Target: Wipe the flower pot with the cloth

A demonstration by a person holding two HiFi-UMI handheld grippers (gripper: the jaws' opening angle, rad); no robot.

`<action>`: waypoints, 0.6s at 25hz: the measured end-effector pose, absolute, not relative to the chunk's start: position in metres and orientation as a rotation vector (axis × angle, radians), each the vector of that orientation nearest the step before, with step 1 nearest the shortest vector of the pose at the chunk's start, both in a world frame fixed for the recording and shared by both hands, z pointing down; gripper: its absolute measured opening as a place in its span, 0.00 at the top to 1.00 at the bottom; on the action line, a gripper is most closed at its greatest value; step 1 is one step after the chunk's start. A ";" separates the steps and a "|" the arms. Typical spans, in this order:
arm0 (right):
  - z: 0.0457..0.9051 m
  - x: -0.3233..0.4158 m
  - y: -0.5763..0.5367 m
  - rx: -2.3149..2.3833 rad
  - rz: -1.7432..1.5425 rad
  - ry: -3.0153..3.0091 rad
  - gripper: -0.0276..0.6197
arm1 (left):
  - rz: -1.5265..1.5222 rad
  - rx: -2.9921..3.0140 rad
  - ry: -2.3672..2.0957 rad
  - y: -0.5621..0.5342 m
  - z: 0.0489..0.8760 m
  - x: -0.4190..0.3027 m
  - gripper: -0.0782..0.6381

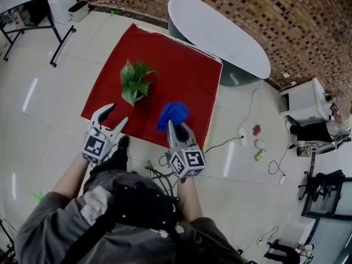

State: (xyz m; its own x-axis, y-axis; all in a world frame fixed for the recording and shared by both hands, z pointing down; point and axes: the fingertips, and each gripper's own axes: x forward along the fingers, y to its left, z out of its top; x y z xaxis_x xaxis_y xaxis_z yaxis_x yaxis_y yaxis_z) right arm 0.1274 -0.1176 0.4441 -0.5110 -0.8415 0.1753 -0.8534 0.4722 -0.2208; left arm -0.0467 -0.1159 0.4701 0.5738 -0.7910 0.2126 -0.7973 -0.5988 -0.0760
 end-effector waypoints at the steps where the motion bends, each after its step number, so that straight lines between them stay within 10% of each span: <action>1: 0.451 0.120 -0.130 1.522 0.448 -2.645 0.86 | 0.402 2.786 -1.364 -0.126 0.478 -0.048 0.52; 6: 0.498 0.081 -0.188 1.483 0.530 -2.563 0.86 | 0.412 2.702 -1.267 -0.188 0.524 -0.068 0.31; 15: 0.538 0.036 -0.266 1.321 0.782 -2.600 0.86 | 0.426 2.687 -1.127 -0.262 0.566 -0.066 0.28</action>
